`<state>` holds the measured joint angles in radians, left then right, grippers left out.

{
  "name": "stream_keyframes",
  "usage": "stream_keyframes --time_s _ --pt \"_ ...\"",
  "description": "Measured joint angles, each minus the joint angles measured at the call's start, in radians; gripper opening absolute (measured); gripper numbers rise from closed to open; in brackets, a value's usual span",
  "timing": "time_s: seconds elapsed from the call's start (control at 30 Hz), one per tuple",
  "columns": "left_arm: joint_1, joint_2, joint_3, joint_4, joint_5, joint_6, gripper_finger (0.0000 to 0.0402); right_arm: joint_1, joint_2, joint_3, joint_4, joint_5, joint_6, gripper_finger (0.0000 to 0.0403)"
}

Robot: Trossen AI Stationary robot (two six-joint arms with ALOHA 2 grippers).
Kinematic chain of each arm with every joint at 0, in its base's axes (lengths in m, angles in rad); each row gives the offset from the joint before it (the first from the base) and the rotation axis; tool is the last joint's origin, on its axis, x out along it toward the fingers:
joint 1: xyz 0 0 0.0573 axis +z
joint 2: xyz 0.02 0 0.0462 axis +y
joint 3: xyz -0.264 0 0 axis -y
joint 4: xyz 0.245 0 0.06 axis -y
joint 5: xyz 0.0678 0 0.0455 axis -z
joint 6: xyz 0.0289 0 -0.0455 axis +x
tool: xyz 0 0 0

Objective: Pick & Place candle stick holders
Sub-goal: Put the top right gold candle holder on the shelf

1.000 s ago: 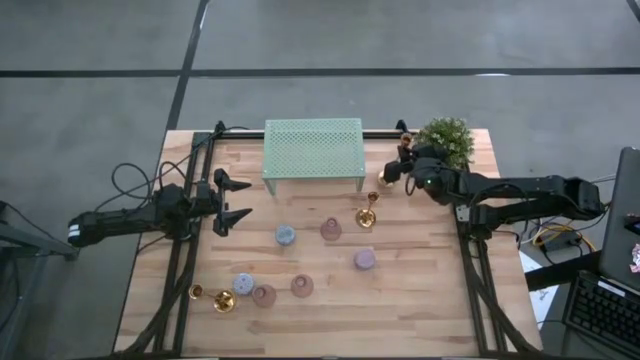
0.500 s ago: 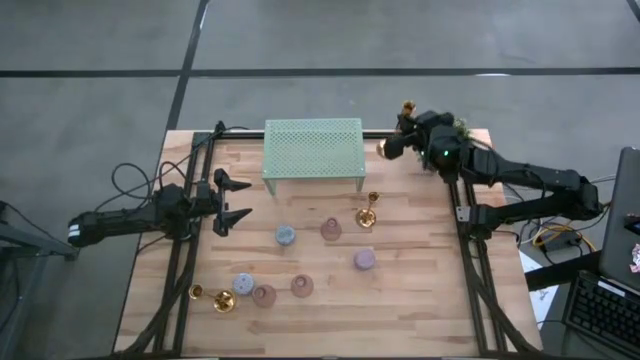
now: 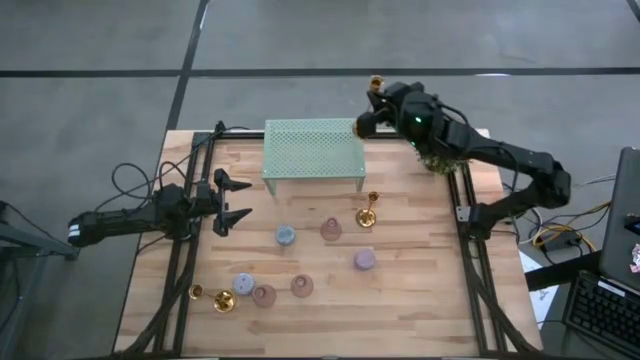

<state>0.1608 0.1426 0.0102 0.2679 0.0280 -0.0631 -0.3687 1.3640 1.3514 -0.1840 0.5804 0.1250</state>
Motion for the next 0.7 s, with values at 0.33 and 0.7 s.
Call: stream_keyframes --time_s 0.33,0.7 --pt "0.0 0.0 0.0 0.0 0.0 0.0 0.0362 -0.089 0.147 0.038 0.126 -0.131 0.029 0.0013" --pt "0.0 0.0 0.0 0.0 0.0 0.0 0.0362 -0.13 0.214 0.037 0.162 -0.148 0.028 0.0013"
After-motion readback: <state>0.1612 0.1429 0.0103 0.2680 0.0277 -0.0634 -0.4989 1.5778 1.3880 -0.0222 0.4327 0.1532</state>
